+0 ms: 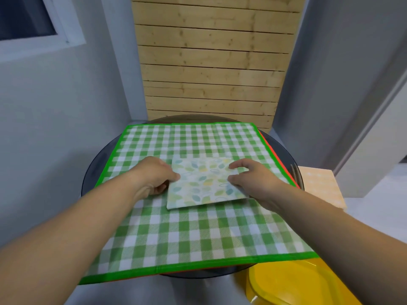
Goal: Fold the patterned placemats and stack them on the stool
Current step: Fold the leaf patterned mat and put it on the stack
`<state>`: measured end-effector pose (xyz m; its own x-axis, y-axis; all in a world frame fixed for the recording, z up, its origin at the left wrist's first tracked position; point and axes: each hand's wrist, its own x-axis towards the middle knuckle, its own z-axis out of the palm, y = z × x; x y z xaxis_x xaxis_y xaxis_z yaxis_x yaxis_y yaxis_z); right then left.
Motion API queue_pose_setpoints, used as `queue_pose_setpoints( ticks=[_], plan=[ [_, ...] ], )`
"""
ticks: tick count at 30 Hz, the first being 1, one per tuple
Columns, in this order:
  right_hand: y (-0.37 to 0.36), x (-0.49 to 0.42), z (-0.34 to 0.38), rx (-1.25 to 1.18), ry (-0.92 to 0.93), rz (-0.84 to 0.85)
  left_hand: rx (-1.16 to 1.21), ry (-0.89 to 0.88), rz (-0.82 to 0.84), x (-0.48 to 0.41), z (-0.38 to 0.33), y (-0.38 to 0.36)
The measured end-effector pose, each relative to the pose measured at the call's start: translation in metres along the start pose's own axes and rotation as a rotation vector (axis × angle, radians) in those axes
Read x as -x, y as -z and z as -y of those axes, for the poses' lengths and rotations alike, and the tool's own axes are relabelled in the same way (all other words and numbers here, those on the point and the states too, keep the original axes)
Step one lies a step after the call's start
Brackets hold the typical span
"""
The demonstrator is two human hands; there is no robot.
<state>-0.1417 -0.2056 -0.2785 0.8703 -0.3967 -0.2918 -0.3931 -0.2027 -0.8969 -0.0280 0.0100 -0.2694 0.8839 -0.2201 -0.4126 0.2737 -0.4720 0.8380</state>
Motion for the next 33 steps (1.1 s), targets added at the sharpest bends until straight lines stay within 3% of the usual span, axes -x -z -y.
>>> queue_pose_setpoints(
  ticks=[4,10,14,19,23,33],
  plan=[
    [0.003,0.006,-0.005,-0.008,0.096,-0.029,0.014,-0.014,0.033,0.005,-0.003,-0.007],
    [0.033,0.025,-0.002,-0.091,0.28,-0.145,0.264,0.003,0.182,0.024,-0.017,-0.031],
    [0.075,0.049,-0.009,-0.24,0.303,-0.185,0.321,-0.092,0.257,0.043,-0.031,-0.067],
    [0.146,0.073,-0.039,-0.331,0.227,-0.312,0.342,-0.27,0.326,0.063,-0.049,-0.144],
    [0.209,0.095,-0.074,-0.169,0.108,-0.409,0.436,-0.365,0.266,0.079,-0.059,-0.227],
    [0.295,0.073,-0.168,-0.107,-0.04,-0.661,0.487,-0.362,0.104,0.069,-0.028,-0.423]
  ],
)
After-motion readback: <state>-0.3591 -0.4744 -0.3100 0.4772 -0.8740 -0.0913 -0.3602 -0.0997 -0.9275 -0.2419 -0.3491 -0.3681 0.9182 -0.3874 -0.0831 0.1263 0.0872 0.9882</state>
